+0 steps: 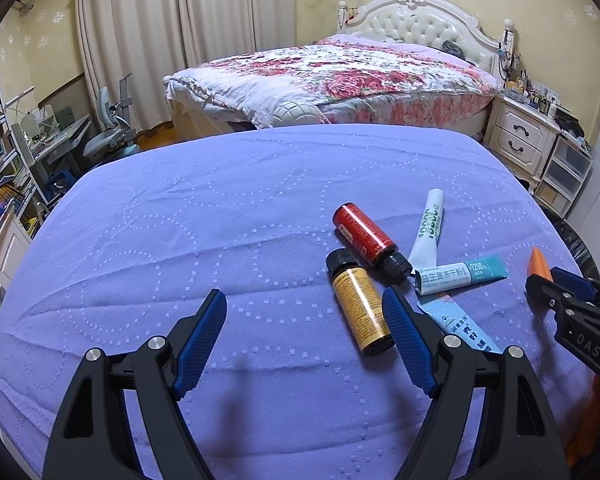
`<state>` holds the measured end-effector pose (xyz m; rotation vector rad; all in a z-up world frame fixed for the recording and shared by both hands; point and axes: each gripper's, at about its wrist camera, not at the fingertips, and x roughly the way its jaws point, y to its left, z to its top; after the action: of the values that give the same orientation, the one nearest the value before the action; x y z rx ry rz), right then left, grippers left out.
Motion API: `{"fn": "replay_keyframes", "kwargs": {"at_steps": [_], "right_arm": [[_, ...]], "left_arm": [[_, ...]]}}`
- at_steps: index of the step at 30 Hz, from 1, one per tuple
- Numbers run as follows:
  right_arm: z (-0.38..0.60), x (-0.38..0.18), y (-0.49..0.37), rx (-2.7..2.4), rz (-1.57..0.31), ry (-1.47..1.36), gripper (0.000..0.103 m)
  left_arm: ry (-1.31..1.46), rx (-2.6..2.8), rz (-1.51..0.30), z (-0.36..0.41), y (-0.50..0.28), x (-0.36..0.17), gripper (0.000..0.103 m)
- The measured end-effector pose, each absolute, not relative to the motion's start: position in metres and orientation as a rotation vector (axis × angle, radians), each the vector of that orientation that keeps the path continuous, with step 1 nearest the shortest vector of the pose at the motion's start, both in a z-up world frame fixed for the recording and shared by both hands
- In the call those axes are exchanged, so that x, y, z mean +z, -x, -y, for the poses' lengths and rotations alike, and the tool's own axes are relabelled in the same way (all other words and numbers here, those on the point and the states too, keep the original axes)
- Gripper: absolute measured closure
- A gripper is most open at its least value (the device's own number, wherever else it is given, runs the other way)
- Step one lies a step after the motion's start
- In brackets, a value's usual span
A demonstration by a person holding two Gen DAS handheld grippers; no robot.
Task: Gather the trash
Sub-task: 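Grasp the amber bottle with the left tool while the right tool holds the orange paper, then carry the orange paper and amber bottle with both tools over the bin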
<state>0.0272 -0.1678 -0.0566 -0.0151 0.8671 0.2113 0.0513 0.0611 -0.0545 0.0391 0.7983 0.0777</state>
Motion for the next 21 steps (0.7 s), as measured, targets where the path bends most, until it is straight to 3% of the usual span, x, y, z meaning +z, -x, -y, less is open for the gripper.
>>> {"fn": "replay_keyframes", "kwargs": {"at_steps": [4, 8, 13, 21], "right_arm": [[0.173, -0.057, -0.024, 0.21, -0.862, 0.007, 0.065], [0.175, -0.058, -0.023, 0.213, -0.857, 0.006, 0.065], [0.175, -0.057, -0.022, 0.219, -0.851, 0.001, 0.065], [0.179, -0.053, -0.019, 0.222, -0.83, -0.017, 0.065]], "left_arm": [[-0.054, 0.064, -0.816, -0.055, -0.058, -0.062, 0.026], [-0.052, 0.042, -0.856, -0.052, -0.061, -0.07, 0.042], [-0.023, 0.001, -0.874, -0.055, -0.059, -0.074, 0.077], [-0.013, -0.02, -0.815, -0.054, -0.044, -0.067, 0.078]]}}
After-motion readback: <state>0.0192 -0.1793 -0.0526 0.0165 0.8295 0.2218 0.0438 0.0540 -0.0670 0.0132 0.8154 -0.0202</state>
